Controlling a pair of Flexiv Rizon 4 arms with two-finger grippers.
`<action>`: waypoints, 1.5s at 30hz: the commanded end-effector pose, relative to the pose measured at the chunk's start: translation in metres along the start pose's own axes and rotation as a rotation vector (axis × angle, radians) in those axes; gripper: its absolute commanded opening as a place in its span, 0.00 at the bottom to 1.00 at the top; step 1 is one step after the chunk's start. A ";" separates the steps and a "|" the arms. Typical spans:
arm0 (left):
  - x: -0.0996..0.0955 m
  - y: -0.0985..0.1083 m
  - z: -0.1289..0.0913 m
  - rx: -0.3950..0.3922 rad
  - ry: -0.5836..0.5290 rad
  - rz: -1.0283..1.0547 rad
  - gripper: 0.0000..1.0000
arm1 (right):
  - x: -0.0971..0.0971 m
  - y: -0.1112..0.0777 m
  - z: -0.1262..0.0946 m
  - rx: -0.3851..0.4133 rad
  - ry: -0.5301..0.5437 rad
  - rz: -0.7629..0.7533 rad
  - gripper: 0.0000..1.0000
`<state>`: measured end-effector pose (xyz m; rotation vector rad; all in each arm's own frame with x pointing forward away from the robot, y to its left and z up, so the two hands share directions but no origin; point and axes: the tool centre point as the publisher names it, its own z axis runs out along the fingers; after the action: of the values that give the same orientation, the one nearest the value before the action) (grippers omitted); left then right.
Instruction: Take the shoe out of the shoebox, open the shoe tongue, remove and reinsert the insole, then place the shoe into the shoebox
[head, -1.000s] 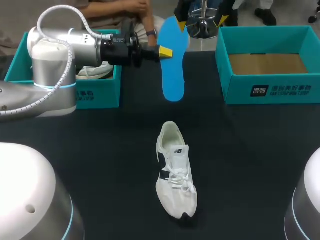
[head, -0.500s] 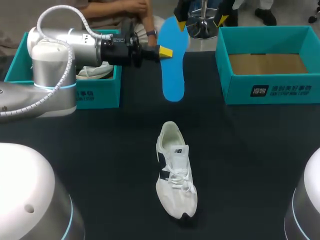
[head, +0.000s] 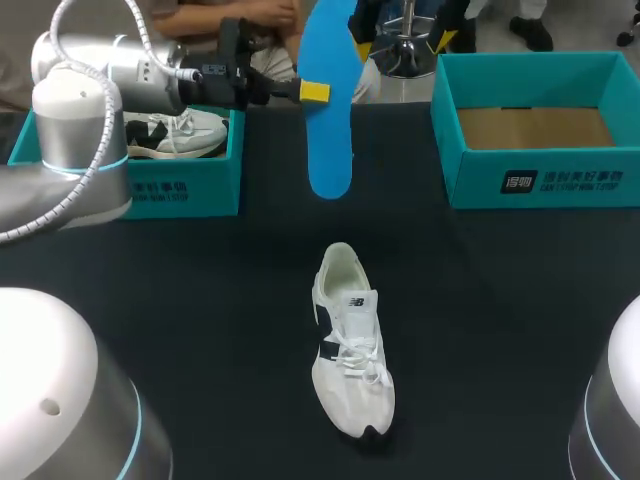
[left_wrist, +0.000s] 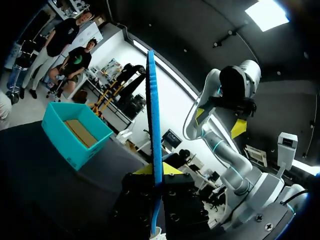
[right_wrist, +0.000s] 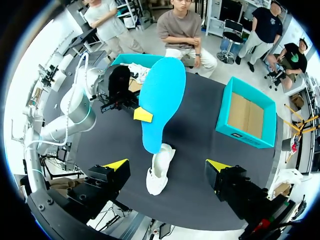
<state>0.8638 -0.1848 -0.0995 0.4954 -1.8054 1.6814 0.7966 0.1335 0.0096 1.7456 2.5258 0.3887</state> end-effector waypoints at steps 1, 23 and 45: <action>0.001 0.009 -0.007 -0.078 0.036 0.466 0.00 | 0.000 0.001 0.000 0.003 0.000 0.000 1.00; 0.005 0.026 -0.004 -0.136 -0.040 0.504 0.00 | 0.000 0.001 0.000 0.003 0.000 0.000 1.00; 0.012 0.045 -0.016 -0.264 -0.003 1.134 0.00 | 0.000 0.001 0.000 0.003 0.000 0.000 1.00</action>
<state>0.8348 -0.1728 -0.1217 -0.3838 -2.3412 1.9396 0.7966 0.1335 0.0097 1.7457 2.5257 0.3888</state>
